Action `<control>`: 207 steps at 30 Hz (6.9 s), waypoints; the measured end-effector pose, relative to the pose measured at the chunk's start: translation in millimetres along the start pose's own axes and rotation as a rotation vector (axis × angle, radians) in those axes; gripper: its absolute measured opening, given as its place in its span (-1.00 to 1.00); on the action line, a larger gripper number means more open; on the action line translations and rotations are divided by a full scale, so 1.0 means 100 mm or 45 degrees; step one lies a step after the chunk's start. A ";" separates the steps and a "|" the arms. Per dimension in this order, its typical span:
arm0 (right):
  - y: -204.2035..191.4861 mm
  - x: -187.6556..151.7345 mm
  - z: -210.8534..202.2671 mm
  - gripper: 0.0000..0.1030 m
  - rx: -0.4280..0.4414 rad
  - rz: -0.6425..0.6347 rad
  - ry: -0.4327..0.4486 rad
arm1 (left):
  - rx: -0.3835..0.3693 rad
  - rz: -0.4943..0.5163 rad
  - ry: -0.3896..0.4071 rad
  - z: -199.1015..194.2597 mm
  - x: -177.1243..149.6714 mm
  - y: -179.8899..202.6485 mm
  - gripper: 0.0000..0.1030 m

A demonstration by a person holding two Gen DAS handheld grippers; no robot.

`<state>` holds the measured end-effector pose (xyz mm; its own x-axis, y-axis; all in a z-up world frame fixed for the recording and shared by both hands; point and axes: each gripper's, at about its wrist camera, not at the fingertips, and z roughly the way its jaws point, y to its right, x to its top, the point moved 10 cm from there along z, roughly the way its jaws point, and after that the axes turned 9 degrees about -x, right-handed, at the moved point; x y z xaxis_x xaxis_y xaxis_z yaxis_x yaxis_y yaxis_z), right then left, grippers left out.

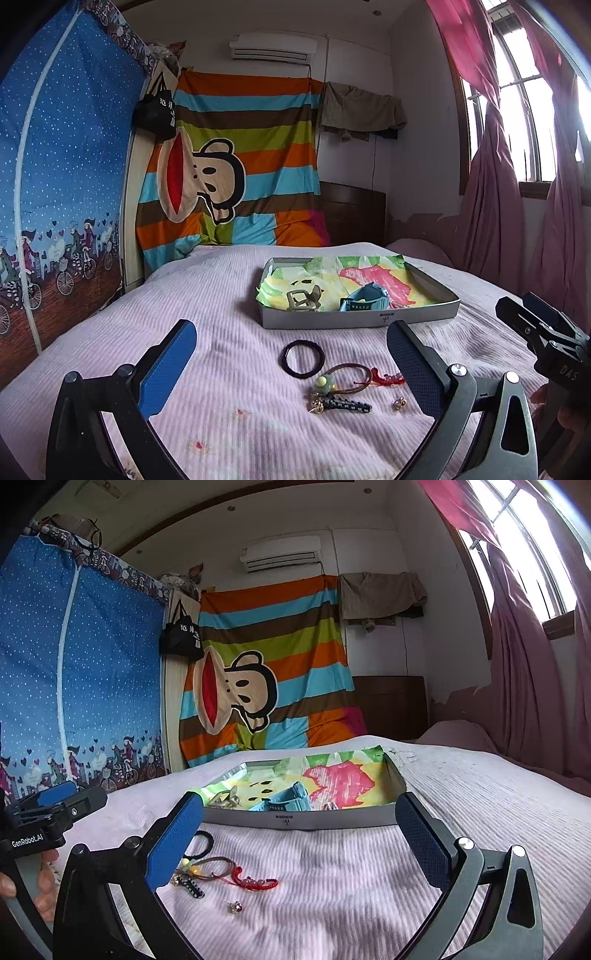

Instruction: Organize jewelry

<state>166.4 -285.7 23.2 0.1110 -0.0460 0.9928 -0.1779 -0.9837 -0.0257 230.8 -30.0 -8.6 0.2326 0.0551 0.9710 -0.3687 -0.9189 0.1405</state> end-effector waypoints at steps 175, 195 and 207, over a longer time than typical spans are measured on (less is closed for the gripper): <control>-0.19 -0.69 0.77 0.83 0.254 -0.052 -0.463 | -0.250 -0.294 -0.580 0.64 -0.69 -0.12 0.91; -0.69 -1.39 1.32 -0.18 0.411 -0.374 -0.846 | -0.372 -0.200 -0.956 1.10 -1.13 0.34 -0.02; -0.73 -1.46 1.28 -0.50 0.465 -0.393 -0.870 | -0.373 -0.342 -0.944 1.18 -1.14 0.22 -0.50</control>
<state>288.7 -229.9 -135.0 0.6926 0.2556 0.6745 0.2730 -0.9584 0.0829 302.0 -102.1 -139.2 0.8393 -0.1076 0.5330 -0.4112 -0.7669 0.4927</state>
